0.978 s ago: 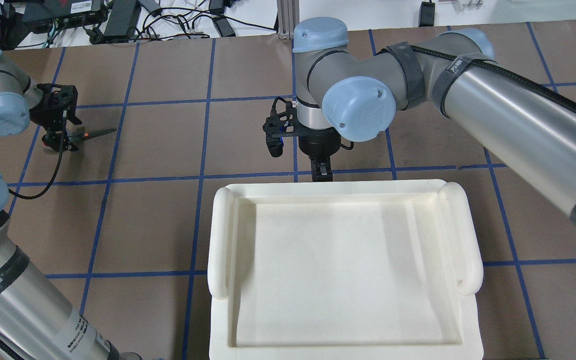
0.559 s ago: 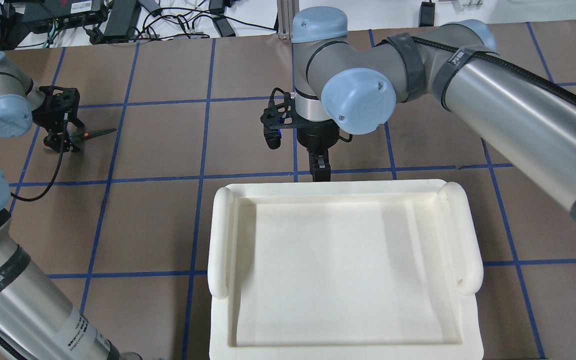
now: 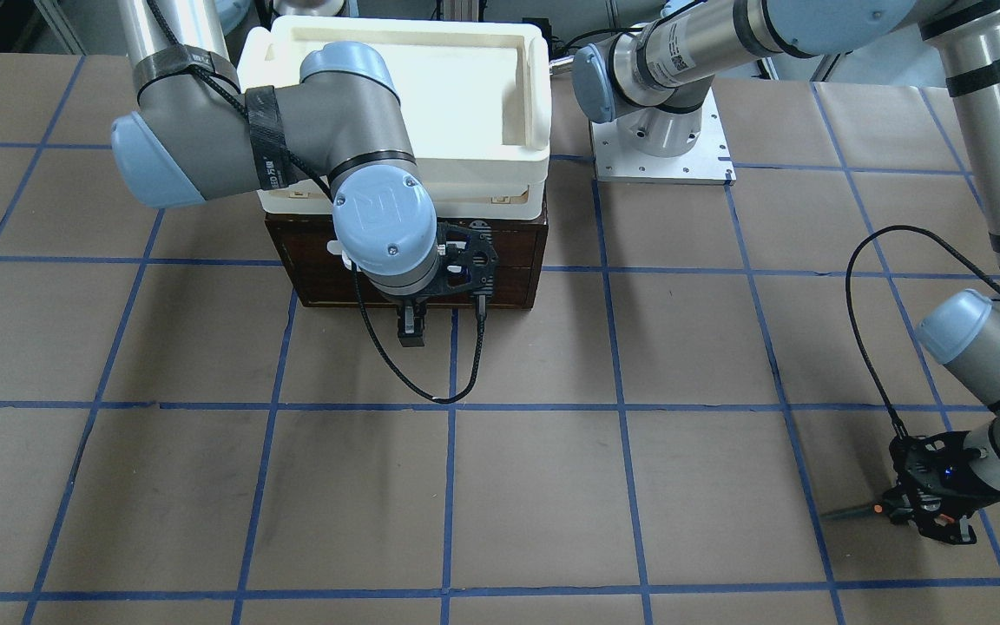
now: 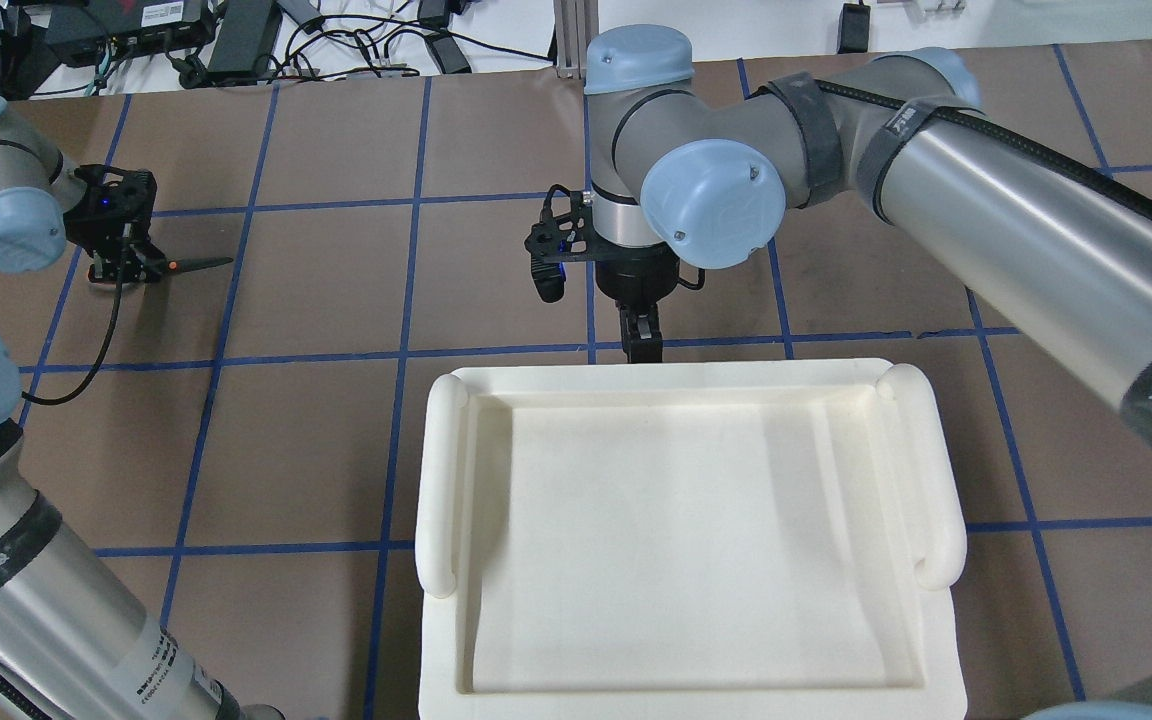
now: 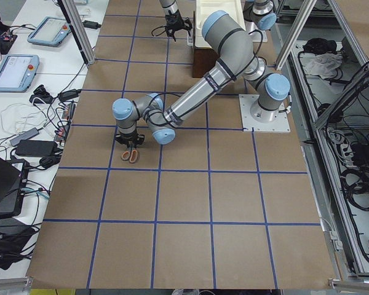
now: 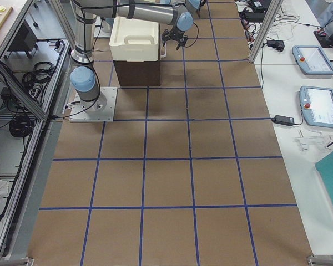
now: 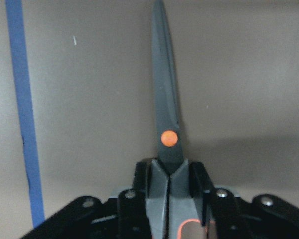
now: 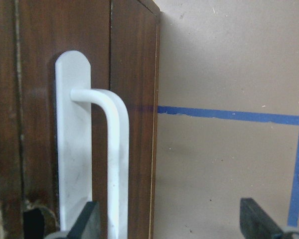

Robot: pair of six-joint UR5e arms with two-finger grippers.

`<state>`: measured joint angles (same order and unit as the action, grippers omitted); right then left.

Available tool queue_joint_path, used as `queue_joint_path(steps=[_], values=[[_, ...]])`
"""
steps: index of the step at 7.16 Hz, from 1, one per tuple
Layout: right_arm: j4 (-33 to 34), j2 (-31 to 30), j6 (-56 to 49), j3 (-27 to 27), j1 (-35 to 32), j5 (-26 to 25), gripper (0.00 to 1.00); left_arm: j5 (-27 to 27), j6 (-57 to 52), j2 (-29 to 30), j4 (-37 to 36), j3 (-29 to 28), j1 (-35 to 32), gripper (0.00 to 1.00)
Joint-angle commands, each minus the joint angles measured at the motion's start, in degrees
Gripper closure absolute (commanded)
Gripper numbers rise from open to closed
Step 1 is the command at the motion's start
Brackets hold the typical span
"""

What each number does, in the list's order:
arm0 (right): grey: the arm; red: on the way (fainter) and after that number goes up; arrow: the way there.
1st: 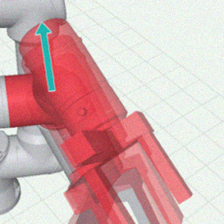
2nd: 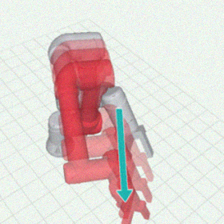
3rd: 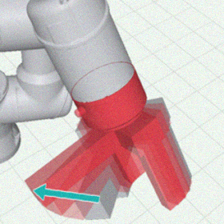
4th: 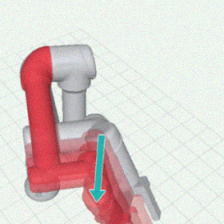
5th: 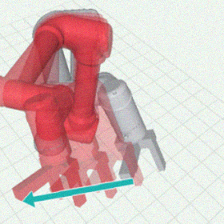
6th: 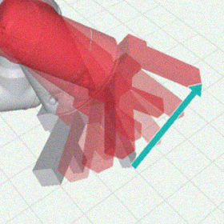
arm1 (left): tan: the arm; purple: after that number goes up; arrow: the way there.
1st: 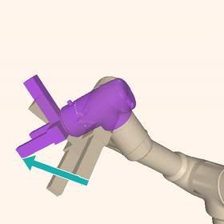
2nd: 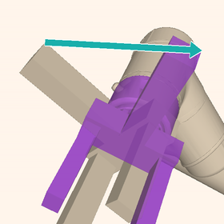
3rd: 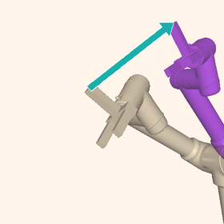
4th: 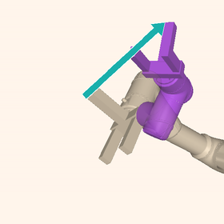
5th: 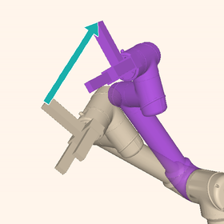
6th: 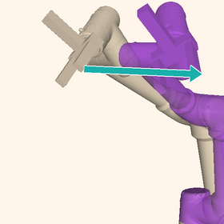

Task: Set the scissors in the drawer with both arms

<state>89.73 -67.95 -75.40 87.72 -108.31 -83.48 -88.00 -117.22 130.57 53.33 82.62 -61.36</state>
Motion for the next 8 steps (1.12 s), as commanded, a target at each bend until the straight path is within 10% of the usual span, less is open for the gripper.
queue_joint_path(steps=[1,8], values=[[0.01,0.19,-0.19,0.0,0.11,-0.19,0.0,0.37,-0.11,-1.44,0.28,0.0,-0.78,1.0],[0.89,2.21,-0.28,-0.44,0.38,-1.42,0.0,0.99,1.03,-14.81,16.71,-0.27,-3.15,1.0]])
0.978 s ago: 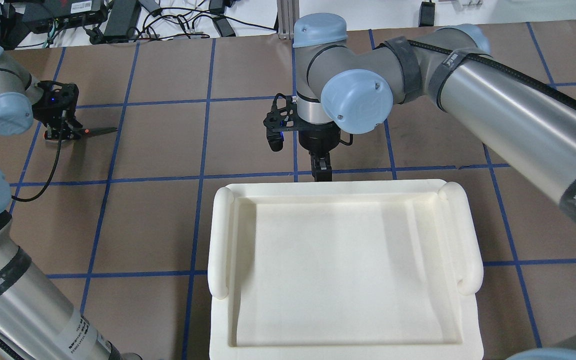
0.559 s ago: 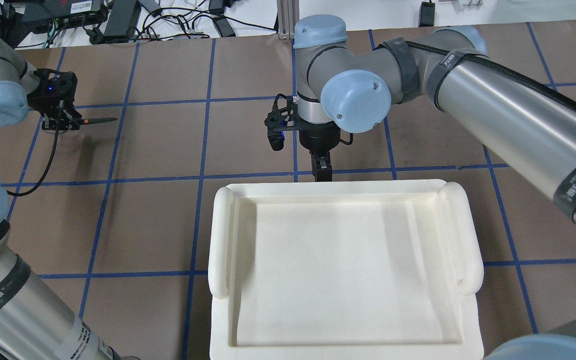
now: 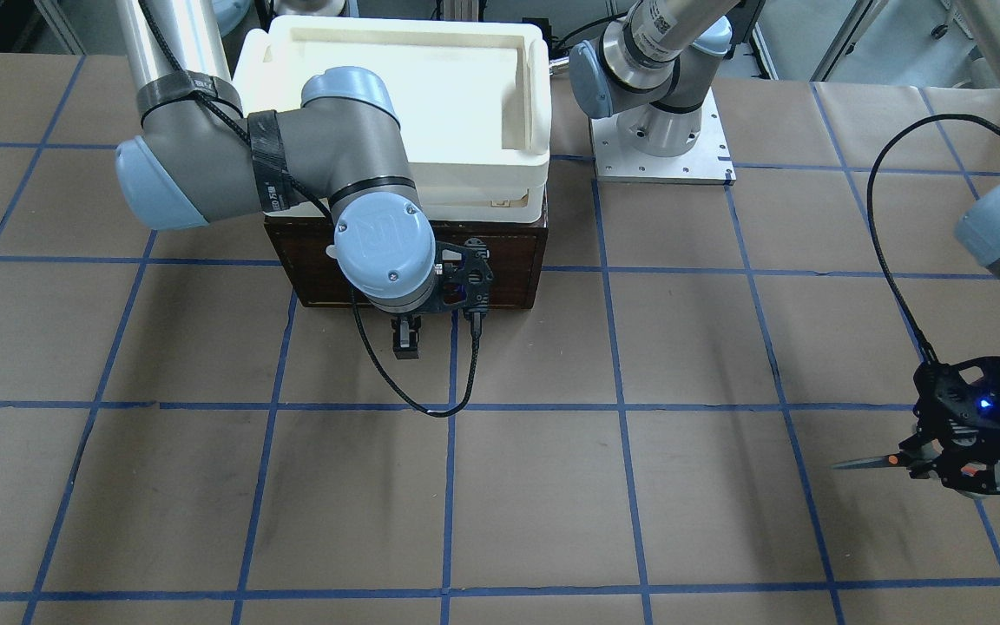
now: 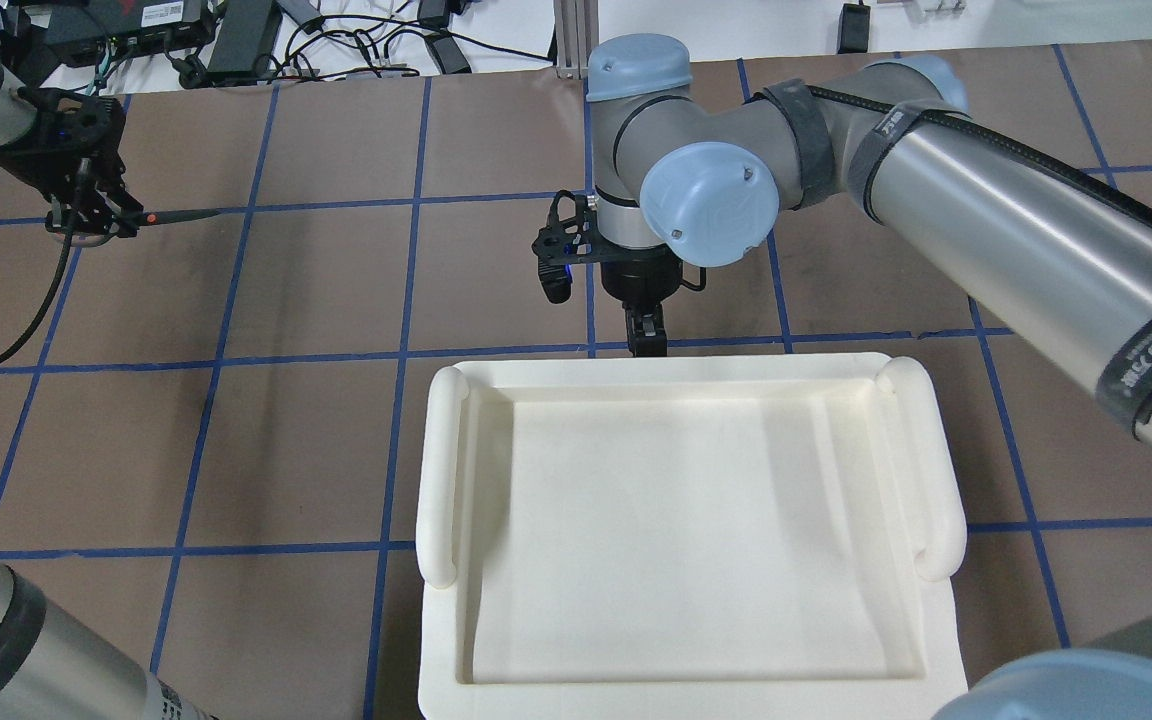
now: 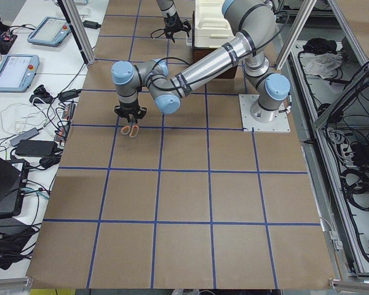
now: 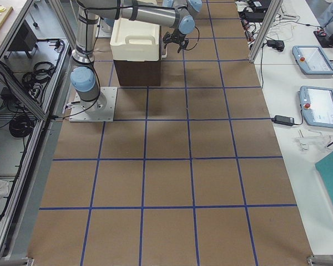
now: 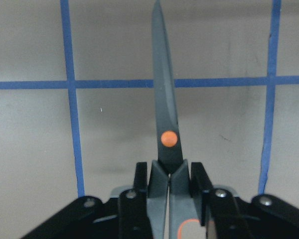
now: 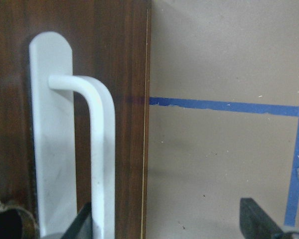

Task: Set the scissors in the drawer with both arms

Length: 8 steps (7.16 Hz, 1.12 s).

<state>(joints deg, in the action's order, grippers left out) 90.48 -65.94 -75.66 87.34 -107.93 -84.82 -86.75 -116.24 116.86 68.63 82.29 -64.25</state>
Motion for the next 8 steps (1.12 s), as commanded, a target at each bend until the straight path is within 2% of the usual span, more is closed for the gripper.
queue_joint_path(steps=[1,6,8], values=[[2.14,0.2,-0.01,-0.15,0.18,-0.08,0.0,-0.35,-0.13,-2.06,2.9,0.32,-0.26,1.0],[4.0,1.25,-0.54,-2.43,0.62,-0.17,0.0,-1.22,-1.01,-2.52,5.37,0.85,-0.09,1.0],[4.36,3.18,-0.72,-5.23,1.23,-0.96,0.0,-1.14,-1.01,-2.51,5.29,0.85,-0.18,1.0]])
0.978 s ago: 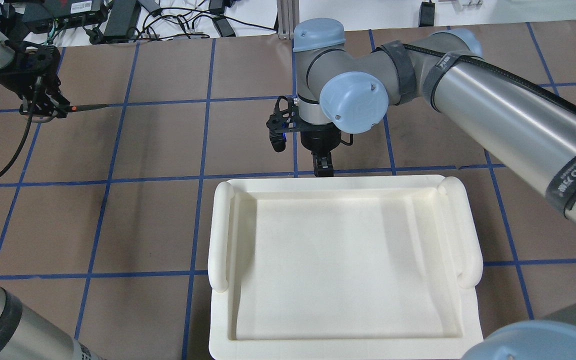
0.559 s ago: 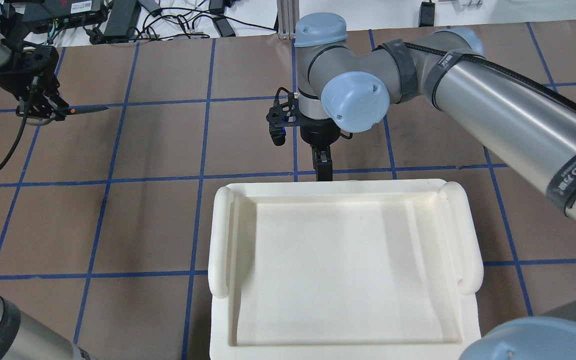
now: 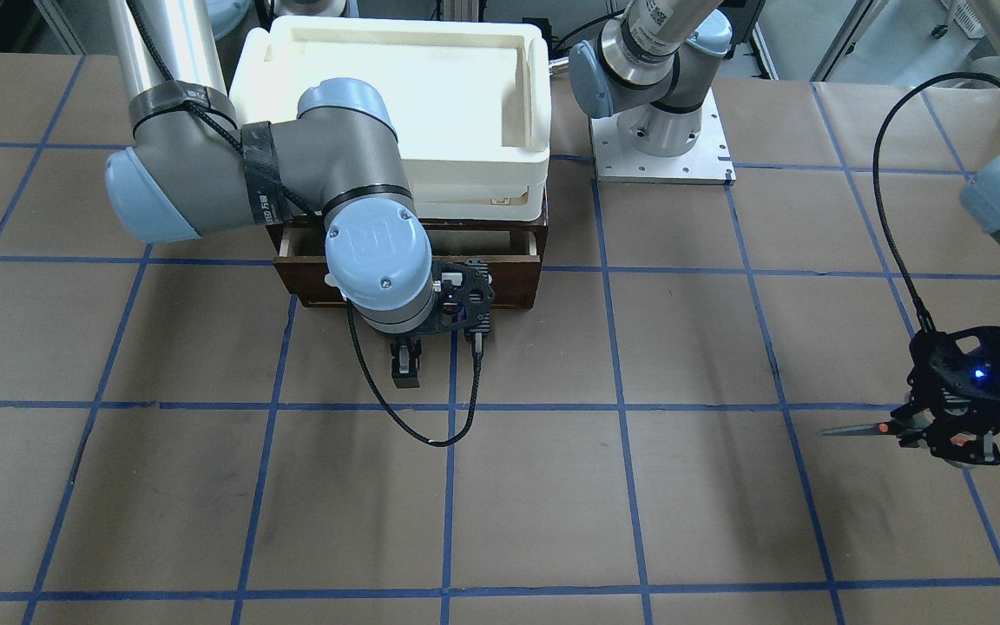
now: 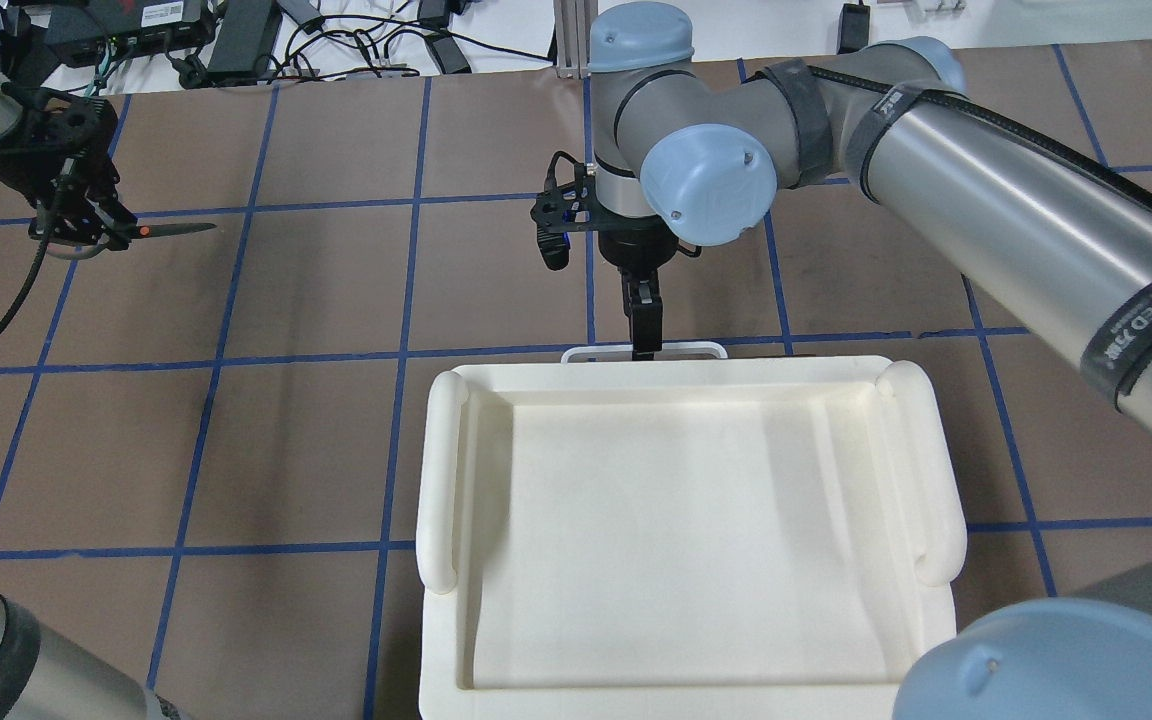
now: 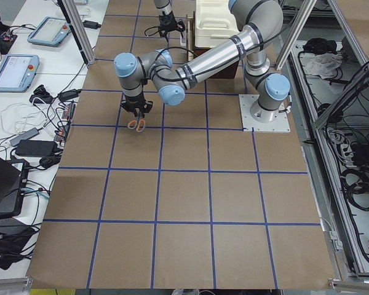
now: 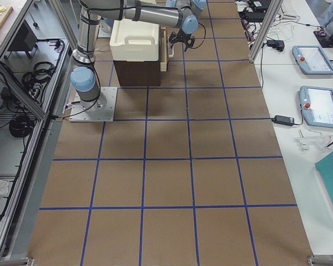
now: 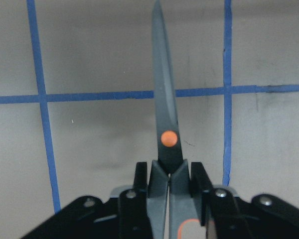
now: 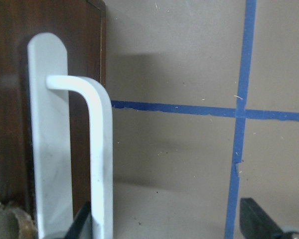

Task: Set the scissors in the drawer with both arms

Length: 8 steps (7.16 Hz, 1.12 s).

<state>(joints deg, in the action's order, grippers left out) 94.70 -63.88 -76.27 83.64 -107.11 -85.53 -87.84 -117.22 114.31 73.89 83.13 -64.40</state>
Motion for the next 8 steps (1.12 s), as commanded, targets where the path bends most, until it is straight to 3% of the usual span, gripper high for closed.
queue_joint_path(steps=[1,8], values=[[0.22,1.82,-0.28,-2.07,0.58,-0.25,0.0,-0.14,-0.03,0.04,0.02,0.02,-0.02,1.0],[2.41,5.08,-2.29,-6.2,2.07,-0.34,0.0,-0.93,-0.2,0.22,0.02,0.02,-0.11,1.0]])
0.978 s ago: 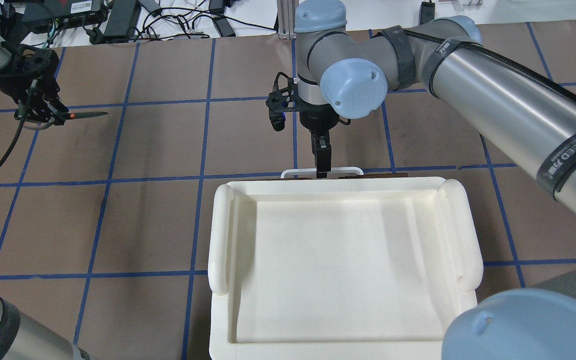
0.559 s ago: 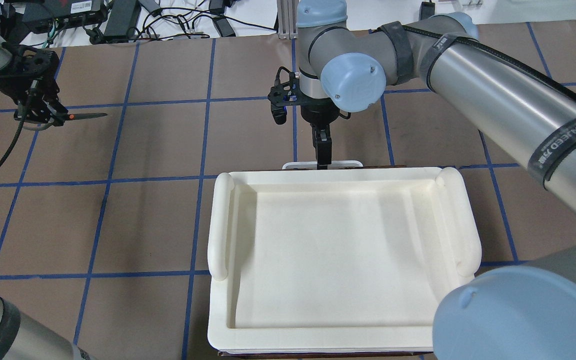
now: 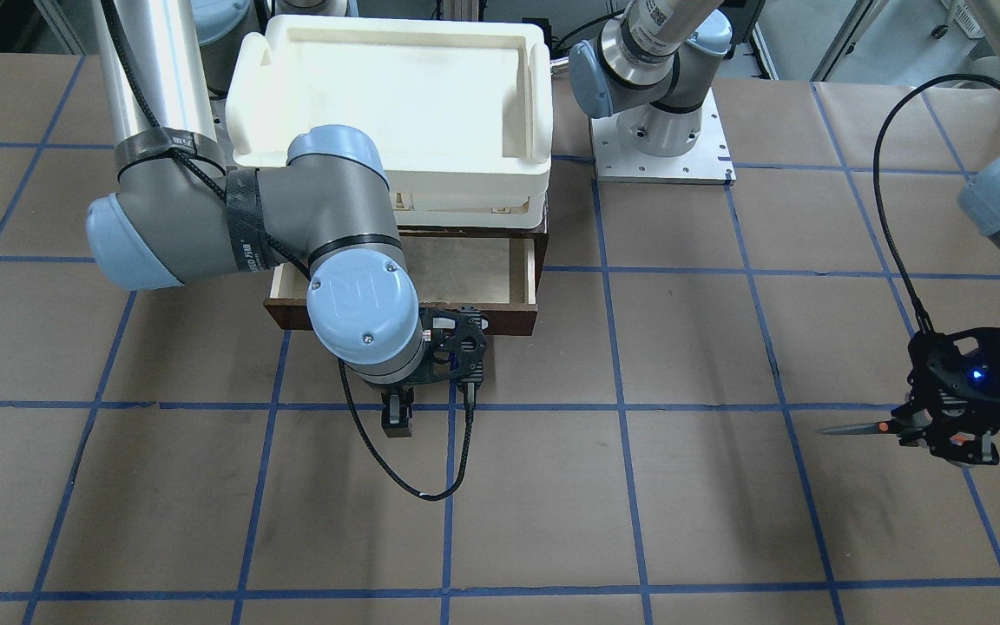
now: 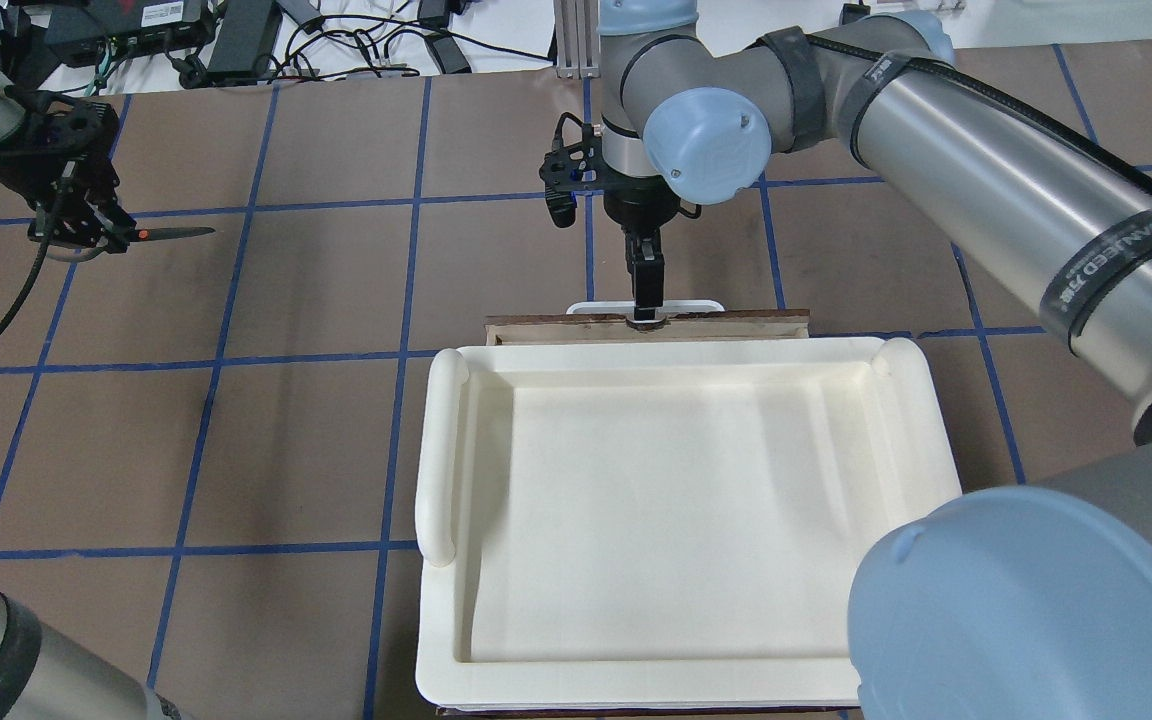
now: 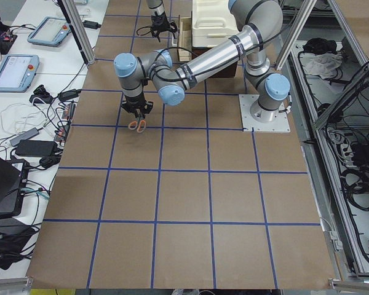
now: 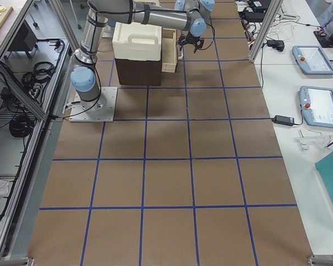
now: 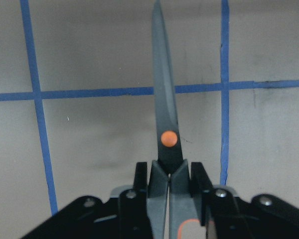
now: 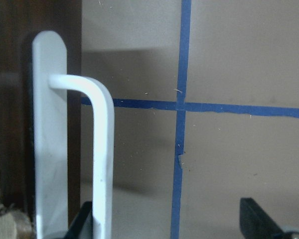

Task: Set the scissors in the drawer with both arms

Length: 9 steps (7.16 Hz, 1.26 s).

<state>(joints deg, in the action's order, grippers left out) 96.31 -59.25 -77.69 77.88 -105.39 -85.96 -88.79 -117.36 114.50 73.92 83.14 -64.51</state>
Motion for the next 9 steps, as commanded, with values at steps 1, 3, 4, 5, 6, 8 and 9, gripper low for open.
queue_joint_path(steps=[1,3,4,5,6,8,9], values=[[2.38,0.88,-0.97,-0.45,0.45,0.09,0.0,-0.06,-0.07,0.02,0.0,0.0,0.0,1.0],[3.18,1.76,-2.02,-2.11,1.15,0.53,0.0,-0.15,-0.07,0.11,0.08,0.0,0.0,1.0],[5.1,2.46,-2.46,-2.38,1.15,0.62,0.0,-0.15,0.02,0.11,0.0,0.0,0.0,1.0],[5.99,2.64,-2.64,-2.38,1.15,0.62,0.0,-0.24,0.02,0.11,0.08,0.0,0.0,1.0],[6.26,2.64,-3.51,-2.47,1.15,0.53,0.0,-0.33,0.02,0.2,0.0,0.0,0.0,1.0],[7.23,2.91,-4.57,-3.09,1.15,0.09,0.0,-0.24,0.02,0.28,0.08,0.0,0.0,1.0],[9.05,3.08,-4.57,-3.09,1.15,0.09,0.0,-0.24,-0.06,0.29,0.08,0.0,0.0,1.0]])
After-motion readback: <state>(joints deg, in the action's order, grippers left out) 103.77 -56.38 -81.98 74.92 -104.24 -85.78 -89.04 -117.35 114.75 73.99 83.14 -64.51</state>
